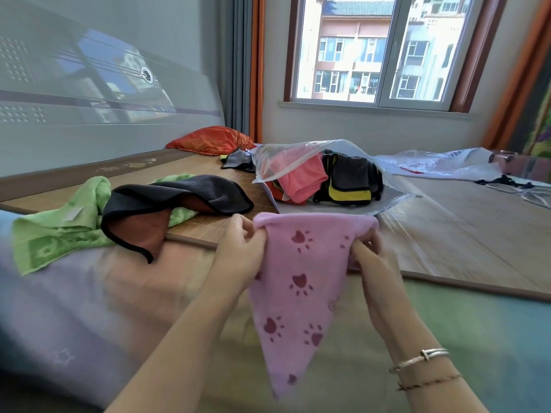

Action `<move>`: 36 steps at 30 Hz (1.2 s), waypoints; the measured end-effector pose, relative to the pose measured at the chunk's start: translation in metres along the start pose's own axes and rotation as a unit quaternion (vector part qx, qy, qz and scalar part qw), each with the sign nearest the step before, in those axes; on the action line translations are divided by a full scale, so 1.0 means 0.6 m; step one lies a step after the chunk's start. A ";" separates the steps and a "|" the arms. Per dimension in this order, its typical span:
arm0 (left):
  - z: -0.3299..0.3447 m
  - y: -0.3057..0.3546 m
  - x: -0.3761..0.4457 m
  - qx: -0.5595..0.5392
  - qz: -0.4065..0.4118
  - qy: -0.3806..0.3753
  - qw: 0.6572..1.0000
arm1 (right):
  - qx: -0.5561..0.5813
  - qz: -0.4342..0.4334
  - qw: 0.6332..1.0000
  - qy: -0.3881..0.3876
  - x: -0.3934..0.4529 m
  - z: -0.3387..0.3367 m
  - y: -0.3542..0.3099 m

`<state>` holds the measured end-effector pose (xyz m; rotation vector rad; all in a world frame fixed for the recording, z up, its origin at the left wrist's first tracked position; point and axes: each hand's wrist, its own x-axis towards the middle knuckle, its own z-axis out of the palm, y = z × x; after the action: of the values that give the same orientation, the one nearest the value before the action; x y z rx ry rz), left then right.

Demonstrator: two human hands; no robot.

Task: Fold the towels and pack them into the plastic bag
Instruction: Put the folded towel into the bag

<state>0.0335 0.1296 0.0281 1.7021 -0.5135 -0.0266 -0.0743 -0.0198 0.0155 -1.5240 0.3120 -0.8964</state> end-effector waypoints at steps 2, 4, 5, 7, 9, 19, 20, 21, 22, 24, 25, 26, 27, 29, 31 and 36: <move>-0.001 -0.003 0.013 -0.001 0.002 0.004 1.000 | 0.018 0.000 1.000 0.014 0.010 -0.018 0.002; -0.002 -0.010 0.025 -0.004 -0.007 0.007 1.000 | 0.064 0.023 0.998 -0.010 0.016 -0.033 0.002; -0.002 -0.014 0.030 -0.006 -0.013 0.006 1.000 | 0.098 0.039 0.994 -0.039 0.019 -0.039 -0.001; -0.001 -0.020 0.039 -0.015 -0.029 0.003 0.999 | 0.160 0.090 0.975 -0.122 0.019 -0.052 -0.003; 0.001 -0.021 0.049 -0.038 -0.059 0.003 0.998 | 0.167 0.157 0.954 -0.195 0.016 -0.060 -0.007; -0.014 -0.011 0.065 -0.279 -0.148 -0.064 0.947 | 0.026 0.301 0.915 -0.268 0.023 -0.072 0.001; -0.013 -0.007 0.064 -0.330 -0.131 -0.087 0.931 | 0.018 0.293 0.913 -0.282 0.024 -0.072 -0.001; -0.013 -0.004 0.063 -0.383 -0.108 -0.115 0.910 | 0.021 0.278 0.916 -0.290 0.025 -0.070 -0.004; -0.011 0.001 0.060 -0.431 -0.080 -0.143 0.887 | 0.044 0.256 0.922 -0.287 0.028 -0.068 -0.004; -0.006 -0.003 0.064 -0.457 -0.055 -0.165 0.872 | 0.140 0.208 0.940 -0.230 0.036 -0.059 -0.003; -0.002 -0.012 0.069 -0.410 -0.055 -0.153 0.897 | 0.176 0.182 0.951 -0.178 0.040 -0.056 -0.001; 0.001 -0.021 0.071 -0.310 -0.043 -0.135 0.940 | 0.187 0.162 0.962 -0.118 0.045 -0.053 0.004; 0.003 -0.033 0.071 -0.166 -0.025 -0.091 0.981 | 0.172 0.152 0.971 -0.063 0.049 -0.051 0.008; 0.005 -0.056 0.067 0.076 0.009 0.035 0.996 | 0.076 0.145 0.986 0.023 0.054 -0.052 0.023; 0.001 -0.059 0.054 0.156 -0.001 0.065 0.986 | 0.009 0.140 0.988 0.063 0.054 -0.054 0.034; 0.022 -0.052 0.025 0.290 -0.089 -0.083 0.949 | -0.016 0.096 0.992 0.084 0.052 -0.050 0.030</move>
<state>0.0527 0.1155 0.0001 2.3357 -0.5220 -0.1647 -0.0687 -0.0659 0.0071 -1.4233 0.5884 -0.8716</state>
